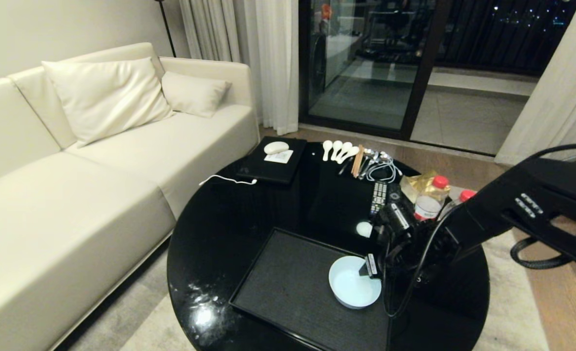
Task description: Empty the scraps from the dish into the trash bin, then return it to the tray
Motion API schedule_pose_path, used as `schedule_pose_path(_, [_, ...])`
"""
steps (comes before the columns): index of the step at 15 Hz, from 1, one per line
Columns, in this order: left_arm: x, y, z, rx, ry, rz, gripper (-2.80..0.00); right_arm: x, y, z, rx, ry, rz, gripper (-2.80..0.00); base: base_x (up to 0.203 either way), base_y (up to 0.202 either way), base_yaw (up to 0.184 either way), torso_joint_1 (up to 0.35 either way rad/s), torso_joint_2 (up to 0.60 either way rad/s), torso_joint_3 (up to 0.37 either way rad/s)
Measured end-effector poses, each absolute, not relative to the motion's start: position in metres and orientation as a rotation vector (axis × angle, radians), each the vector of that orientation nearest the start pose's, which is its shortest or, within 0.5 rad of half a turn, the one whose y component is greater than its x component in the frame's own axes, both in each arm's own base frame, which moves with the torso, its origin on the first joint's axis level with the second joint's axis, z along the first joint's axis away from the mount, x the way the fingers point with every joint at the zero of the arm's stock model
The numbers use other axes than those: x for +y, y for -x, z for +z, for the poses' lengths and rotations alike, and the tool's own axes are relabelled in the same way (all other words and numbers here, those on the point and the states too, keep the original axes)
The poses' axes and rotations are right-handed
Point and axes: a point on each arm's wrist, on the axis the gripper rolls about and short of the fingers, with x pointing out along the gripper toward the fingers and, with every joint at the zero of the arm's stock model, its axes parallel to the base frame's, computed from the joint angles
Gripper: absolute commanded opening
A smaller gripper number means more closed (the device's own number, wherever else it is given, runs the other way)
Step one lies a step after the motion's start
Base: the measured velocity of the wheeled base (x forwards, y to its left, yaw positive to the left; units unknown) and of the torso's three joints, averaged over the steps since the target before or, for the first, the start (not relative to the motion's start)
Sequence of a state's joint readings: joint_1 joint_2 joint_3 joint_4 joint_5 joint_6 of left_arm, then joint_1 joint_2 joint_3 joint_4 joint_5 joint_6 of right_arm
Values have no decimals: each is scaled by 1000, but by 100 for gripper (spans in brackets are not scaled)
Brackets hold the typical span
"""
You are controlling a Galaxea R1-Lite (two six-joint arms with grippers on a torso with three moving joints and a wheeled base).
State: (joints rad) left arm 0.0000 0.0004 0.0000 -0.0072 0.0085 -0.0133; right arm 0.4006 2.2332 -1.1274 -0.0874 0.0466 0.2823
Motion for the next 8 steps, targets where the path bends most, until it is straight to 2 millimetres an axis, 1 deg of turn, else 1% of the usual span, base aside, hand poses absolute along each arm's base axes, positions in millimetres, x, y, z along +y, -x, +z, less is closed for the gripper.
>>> schedule_pose_path(2, [0, 23, 76, -7, 13, 9, -280, 150, -352, 49, 996, -84, 274, 0, 0, 0, 0, 0, 0, 0])
schedule_pose_path(3, [0, 23, 76, -7, 14, 9, -280, 149, -350, 63, 958, -89, 279, 0, 0, 0, 0, 0, 0, 0])
schedule_pose_path(5, [0, 23, 76, -7, 13, 9, -280, 145, -342, 93, 874, -88, 279, 0, 0, 0, 0, 0, 0, 0])
schedule_pose_path(7, [0, 23, 76, -7, 13, 9, -280, 139, -327, 120, 787, -67, 286, 0, 0, 0, 0, 0, 0, 0])
schedule_pose_path(8, [0, 23, 76, -7, 13, 9, -280, 134, -317, 132, 748, -59, 292, -163, 0, 0, 0, 0, 0, 0])
